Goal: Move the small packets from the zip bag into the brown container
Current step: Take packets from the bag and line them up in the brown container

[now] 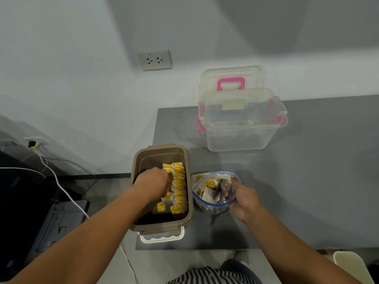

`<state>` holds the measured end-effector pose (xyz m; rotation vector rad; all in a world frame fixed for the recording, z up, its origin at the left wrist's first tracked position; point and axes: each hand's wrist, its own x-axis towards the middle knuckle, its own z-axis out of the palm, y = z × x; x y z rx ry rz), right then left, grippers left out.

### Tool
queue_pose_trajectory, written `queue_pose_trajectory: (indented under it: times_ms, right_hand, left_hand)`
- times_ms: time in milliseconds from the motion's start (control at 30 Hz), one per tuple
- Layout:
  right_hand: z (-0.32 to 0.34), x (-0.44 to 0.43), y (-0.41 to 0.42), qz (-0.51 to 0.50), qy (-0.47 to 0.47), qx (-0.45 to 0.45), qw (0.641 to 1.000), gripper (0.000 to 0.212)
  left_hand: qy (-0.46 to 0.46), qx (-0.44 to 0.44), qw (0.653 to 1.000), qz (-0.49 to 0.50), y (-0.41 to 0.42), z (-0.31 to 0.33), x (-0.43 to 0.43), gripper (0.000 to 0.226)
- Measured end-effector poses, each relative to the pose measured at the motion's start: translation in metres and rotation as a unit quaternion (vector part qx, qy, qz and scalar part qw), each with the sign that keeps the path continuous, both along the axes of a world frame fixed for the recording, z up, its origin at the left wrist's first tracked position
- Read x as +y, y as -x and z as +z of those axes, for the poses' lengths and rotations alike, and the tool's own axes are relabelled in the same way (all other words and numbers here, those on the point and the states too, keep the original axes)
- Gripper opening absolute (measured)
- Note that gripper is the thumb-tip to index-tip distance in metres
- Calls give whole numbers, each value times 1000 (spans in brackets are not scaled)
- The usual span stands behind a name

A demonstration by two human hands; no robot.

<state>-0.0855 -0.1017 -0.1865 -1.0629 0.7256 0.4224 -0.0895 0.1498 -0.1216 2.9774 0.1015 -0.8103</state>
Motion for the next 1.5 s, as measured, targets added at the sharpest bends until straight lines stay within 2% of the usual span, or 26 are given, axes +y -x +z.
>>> queue_pose_trajectory:
  times_ms: [167, 267, 533, 667, 800, 900, 1000, 1100, 1300, 1433, 1500]
  right_hand:
    - [-2, 1, 0, -1, -5, -1, 1000, 18]
    - [-3, 2, 0, -1, -3, -1, 1000, 19]
    - [-9, -1, 1, -3, -6, 5, 1000, 26]
    - [-7, -4, 2, 12, -17, 3, 1000, 27]
    - [-6, -10, 4, 31, 0, -5, 999, 29]
    - [-5, -15, 5, 33, 12, -13, 999, 29]
    - [-4, -21, 6, 38, 20, -22, 999, 31]
    - [-5, -28, 6, 45, 23, -27, 998, 30]
    - [-8, -41, 3, 55, 15, -22, 998, 24]
    - [-14, -44, 1, 62, 4, -10, 998, 24]
    - [-16, -45, 2, 65, 5, -8, 998, 23]
  left_hand:
    - [-17, -15, 1000, -4, 2, -12, -1, 5]
    - [-21, -18, 1000, -2, 2, -16, 0, 8]
    - [18, -18, 1000, 16, 2, -3, 2, 2]
    - [62, -82, 995, 15, 8, 20, -4, 9]
    - [165, -180, 969, 25, 17, 56, -36, 14]
    - [241, -193, 951, 26, 18, 67, -73, 9]
    - [268, -182, 946, -10, 15, 58, -107, 11]
    - [248, -151, 956, -32, 13, 34, -135, 9]
    - [90, -105, 989, -48, 14, -9, -165, 22]
    - [80, -50, 995, -35, 18, -23, -164, 21]
    - [70, -25, 997, -25, 18, -23, -168, 28]
